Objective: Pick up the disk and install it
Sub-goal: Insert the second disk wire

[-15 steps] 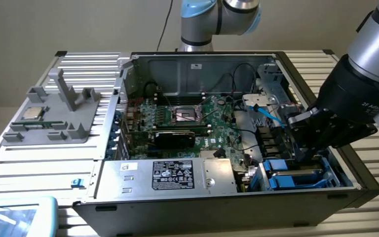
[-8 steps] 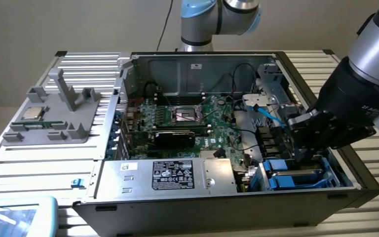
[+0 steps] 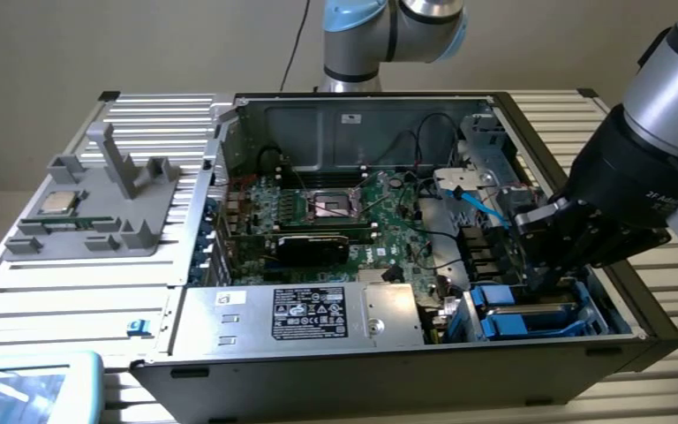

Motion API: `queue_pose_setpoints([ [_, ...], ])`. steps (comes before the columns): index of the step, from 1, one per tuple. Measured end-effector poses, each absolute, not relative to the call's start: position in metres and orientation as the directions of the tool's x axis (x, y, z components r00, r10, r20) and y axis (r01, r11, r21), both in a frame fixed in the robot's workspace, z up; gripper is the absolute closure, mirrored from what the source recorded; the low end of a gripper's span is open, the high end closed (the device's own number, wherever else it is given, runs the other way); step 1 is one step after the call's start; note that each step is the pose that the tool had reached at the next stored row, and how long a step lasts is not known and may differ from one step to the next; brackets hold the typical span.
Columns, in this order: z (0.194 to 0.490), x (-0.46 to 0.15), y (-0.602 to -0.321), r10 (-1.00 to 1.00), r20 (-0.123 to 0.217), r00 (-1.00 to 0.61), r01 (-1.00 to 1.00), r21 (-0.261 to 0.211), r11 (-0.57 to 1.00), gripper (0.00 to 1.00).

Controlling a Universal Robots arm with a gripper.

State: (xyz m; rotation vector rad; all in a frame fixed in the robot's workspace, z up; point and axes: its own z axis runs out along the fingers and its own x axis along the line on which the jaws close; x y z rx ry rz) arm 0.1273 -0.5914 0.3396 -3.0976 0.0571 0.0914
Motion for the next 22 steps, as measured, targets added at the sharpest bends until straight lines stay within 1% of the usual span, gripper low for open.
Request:
queue_pose_setpoints([
  [6, 0.338, 0.128, -0.592, -0.034, -0.06, 0.998, -0.037, -0.046, -0.998, 0.89],
  [13, 0.353, 0.131, -0.593, -0.034, -0.074, 0.997, -0.037, -0.047, -0.998, 0.89],
  [22, 0.349, 0.139, -0.593, -0.033, -0.08, 0.996, -0.037, -0.055, -0.998, 0.89],
])
